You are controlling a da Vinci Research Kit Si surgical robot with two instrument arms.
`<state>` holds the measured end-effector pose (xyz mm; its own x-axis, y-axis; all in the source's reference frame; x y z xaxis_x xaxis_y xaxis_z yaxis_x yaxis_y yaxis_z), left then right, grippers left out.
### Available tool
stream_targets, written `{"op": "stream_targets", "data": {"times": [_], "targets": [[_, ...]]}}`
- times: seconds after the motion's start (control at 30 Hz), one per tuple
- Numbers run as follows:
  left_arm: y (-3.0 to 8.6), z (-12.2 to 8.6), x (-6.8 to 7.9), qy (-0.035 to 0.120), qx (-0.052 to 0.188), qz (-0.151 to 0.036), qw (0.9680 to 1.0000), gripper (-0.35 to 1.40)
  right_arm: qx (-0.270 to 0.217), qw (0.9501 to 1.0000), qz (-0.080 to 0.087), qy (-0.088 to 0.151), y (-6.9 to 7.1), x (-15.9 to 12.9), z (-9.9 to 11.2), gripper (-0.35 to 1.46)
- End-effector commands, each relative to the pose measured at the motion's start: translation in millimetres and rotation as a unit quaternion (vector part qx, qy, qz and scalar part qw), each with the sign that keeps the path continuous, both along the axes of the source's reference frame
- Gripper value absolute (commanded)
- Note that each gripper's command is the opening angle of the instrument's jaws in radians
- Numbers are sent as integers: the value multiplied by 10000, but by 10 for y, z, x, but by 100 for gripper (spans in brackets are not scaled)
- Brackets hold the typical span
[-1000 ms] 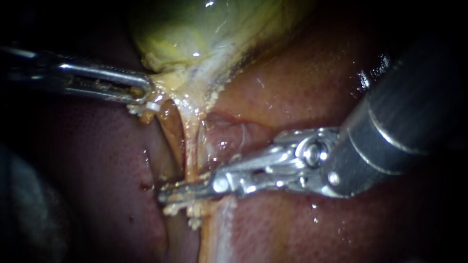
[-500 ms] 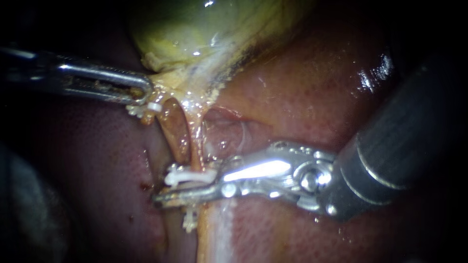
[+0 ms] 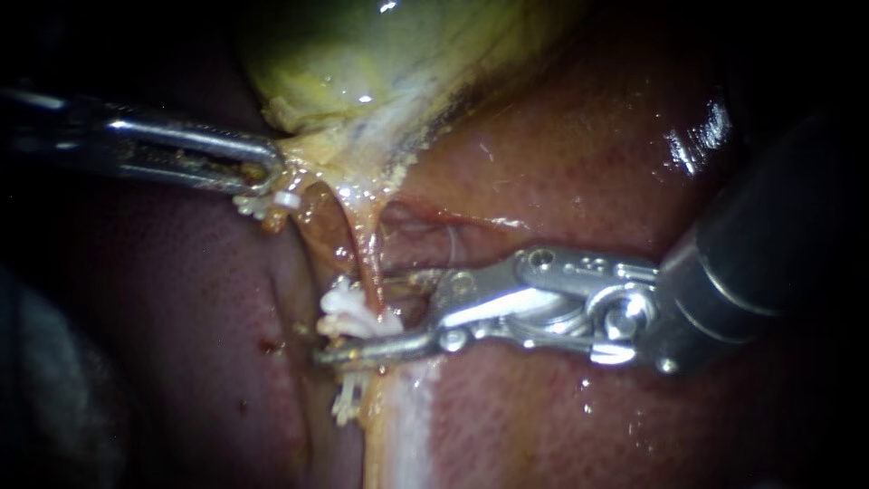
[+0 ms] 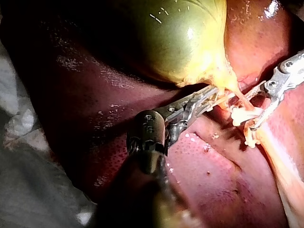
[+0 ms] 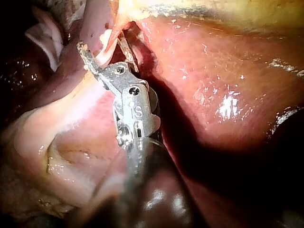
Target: Going back second clip right tube
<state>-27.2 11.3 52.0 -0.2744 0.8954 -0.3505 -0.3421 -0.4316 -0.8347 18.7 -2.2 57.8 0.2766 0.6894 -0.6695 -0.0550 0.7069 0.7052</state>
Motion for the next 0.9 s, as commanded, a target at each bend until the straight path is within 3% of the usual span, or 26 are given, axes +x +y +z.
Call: {"op": "stream_targets", "data": {"times": [0.03, 0.53, 0.9], "targets": [[0, 0, 0, 4, 0, 7, 10000, -35, 1, 10000, 23, -11, 2, -2, 0, 50], [0, 0, 2, 2, 0, 11, 10000, -35, -653, 9977, -138, 148, 11, -41, -17, 50], [-1, 0, 2, 14, 1, 20, 10000, -35, -1502, 9873, -385, 354, 24, -99, -45, 50]]}}
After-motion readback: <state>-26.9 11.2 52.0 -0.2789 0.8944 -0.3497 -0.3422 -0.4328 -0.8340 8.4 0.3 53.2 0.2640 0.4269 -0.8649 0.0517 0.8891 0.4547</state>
